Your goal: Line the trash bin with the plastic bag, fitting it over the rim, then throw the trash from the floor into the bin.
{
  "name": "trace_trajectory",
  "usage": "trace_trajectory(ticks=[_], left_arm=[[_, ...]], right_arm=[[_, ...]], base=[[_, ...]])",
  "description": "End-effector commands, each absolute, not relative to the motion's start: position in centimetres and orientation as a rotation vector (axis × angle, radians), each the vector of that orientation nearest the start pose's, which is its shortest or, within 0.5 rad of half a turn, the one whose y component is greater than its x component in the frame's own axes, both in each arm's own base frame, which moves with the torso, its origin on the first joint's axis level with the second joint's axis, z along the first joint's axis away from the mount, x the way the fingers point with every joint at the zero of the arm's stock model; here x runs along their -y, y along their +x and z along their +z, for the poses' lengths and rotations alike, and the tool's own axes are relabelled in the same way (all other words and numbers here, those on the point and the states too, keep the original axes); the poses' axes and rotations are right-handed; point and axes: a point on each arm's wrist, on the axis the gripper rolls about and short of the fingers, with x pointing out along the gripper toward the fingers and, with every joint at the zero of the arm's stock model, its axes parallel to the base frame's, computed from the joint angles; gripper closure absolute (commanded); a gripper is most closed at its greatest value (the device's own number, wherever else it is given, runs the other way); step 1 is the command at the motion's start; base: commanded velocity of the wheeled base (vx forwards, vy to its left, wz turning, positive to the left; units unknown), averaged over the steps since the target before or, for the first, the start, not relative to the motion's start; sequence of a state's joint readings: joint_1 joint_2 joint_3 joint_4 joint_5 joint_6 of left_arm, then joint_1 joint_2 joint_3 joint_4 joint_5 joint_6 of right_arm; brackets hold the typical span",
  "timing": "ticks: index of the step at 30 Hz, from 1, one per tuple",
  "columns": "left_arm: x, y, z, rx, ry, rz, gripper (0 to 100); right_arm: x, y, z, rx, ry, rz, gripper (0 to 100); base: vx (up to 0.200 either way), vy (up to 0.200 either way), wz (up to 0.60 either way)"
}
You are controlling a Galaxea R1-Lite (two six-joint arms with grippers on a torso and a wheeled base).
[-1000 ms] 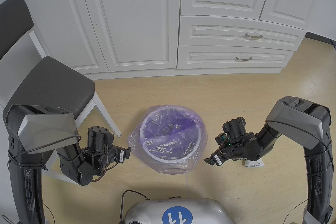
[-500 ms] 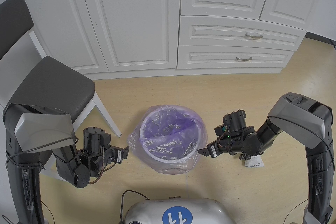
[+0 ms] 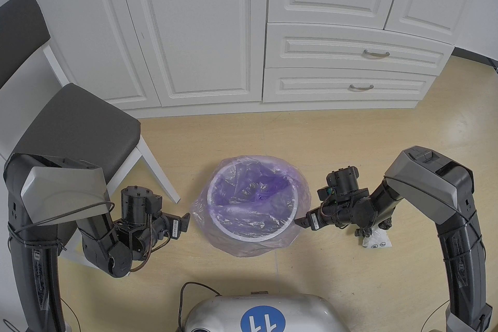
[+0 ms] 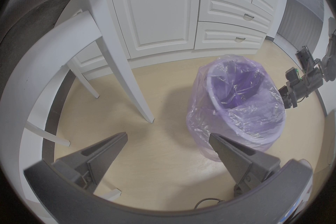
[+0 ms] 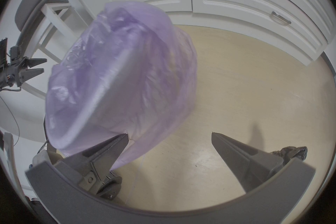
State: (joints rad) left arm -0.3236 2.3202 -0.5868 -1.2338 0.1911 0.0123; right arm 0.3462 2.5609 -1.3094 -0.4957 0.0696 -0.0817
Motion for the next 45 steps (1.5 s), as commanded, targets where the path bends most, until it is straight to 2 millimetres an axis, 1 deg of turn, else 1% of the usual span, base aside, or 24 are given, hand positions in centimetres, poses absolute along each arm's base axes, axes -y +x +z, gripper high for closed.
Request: trace_trajectory(ticks=[1,5,8,11,15,17,19,20,21,25,26,27,30,31,32,34,37,39,40,42,43,44,45], left_arm=[[10.4,32.4,-1.4,-0.476,0.136,-0.135,0],[10.5,32.4,-1.3,-0.473,0.136,-0.138,0],[10.6,32.4,-1.5,-0.477,0.138,-0.141,0],[10.7,32.5,-1.5,-0.474,0.138,-0.143,0],[11.2,32.4,-1.8,-0.479,0.143,-0.156,0],[11.2,32.2,-2.3,-0.495,0.147,-0.156,0],[11.1,32.0,-2.3,-0.499,0.144,-0.156,0],[11.0,31.7,-2.4,-0.498,0.126,-0.150,0],[11.0,31.6,-2.4,-0.494,0.116,-0.148,0],[10.7,31.1,-2.3,-0.473,0.100,-0.143,0],[10.6,31.0,-2.4,-0.475,0.099,-0.143,0],[10.5,30.8,-2.4,-0.478,0.101,-0.142,0],[10.3,30.7,-2.3,-0.475,0.099,-0.137,0],[10.3,30.7,-2.3,-0.475,0.099,-0.137,0],[10.2,30.8,-2.3,-0.472,0.095,-0.134,0],[10.2,30.9,-2.2,-0.465,0.092,-0.132,0],[10.2,31.1,-2.3,-0.458,0.088,-0.132,0],[10.2,31.0,-2.3,-0.459,0.090,-0.131,0],[10.2,31.0,-2.3,-0.459,0.090,-0.131,0],[10.2,31.1,-2.3,-0.457,0.090,-0.131,0],[10.2,31.1,-2.3,-0.457,0.090,-0.131,0],[10.3,31.1,-2.4,-0.457,0.090,-0.131,0],[10.3,31.1,-2.4,-0.457,0.090,-0.131,0]], right_arm=[[-14.3,43.7,-5.9,-0.773,-0.177,0.396,0],[-13.5,44.8,-5.8,-0.801,-0.169,0.373,0],[-13.2,45.2,-5.8,-0.802,-0.165,0.364,0],[-13.2,45.2,-5.7,-0.815,-0.166,0.366,0],[-13.3,44.9,-5.7,-0.877,-0.173,0.368,0],[-13.3,43.7,-5.6,-0.905,-0.198,0.383,0],[-13.2,43.1,-4.7,-0.895,-0.207,0.392,0],[-13.0,42.4,-3.4,-0.863,-0.224,0.409,0],[-12.8,42.1,-2.8,-0.848,-0.230,0.413,0],[-12.1,41.0,0.7,-0.733,-0.256,0.421,0],[-12.1,40.9,1.0,-0.725,-0.257,0.421,0],[-12.3,40.6,1.9,-0.703,-0.255,0.425,0],[-12.3,40.0,3.5,-0.675,-0.251,0.432,0],[-12.3,40.0,3.5,-0.675,-0.251,0.432,0],[-12.7,39.9,4.0,-0.664,-0.237,0.451,0],[-14.4,39.7,3.9,-0.663,-0.186,0.485,0],[-18.4,40.2,3.2,-0.631,-0.011,0.492,0],[-20.4,40.6,2.5,-0.600,0.081,0.482,0],[-20.4,40.6,2.4,-0.598,0.085,0.481,0],[-22.0,41.4,0.8,-0.588,0.114,0.430,0],[-22.0,41.5,0.7,-0.587,0.114,0.425,0],[-22.6,42.0,-0.2,-0.578,0.109,0.388,0],[-22.6,42.0,-0.2,-0.578,0.109,0.388,0]], base=[[0.000,0.000,0.00],[0.000,0.000,0.00],[0.000,0.000,0.00],[0.000,0.000,0.00],[0.000,0.000,0.00],[0.000,0.000,0.00],[0.000,0.000,0.00],[0.000,0.000,0.00],[0.000,0.000,0.00],[0.000,0.000,0.00],[0.000,0.000,0.00],[0.000,0.000,0.00],[0.000,0.000,0.00],[0.000,0.000,0.00],[0.000,0.000,0.00],[0.000,0.000,0.00],[0.000,0.000,0.00],[0.000,0.000,0.00],[0.000,0.000,0.00],[0.000,0.000,0.00],[0.000,0.000,0.00],[0.000,0.000,0.00],[0.000,0.000,0.00]])
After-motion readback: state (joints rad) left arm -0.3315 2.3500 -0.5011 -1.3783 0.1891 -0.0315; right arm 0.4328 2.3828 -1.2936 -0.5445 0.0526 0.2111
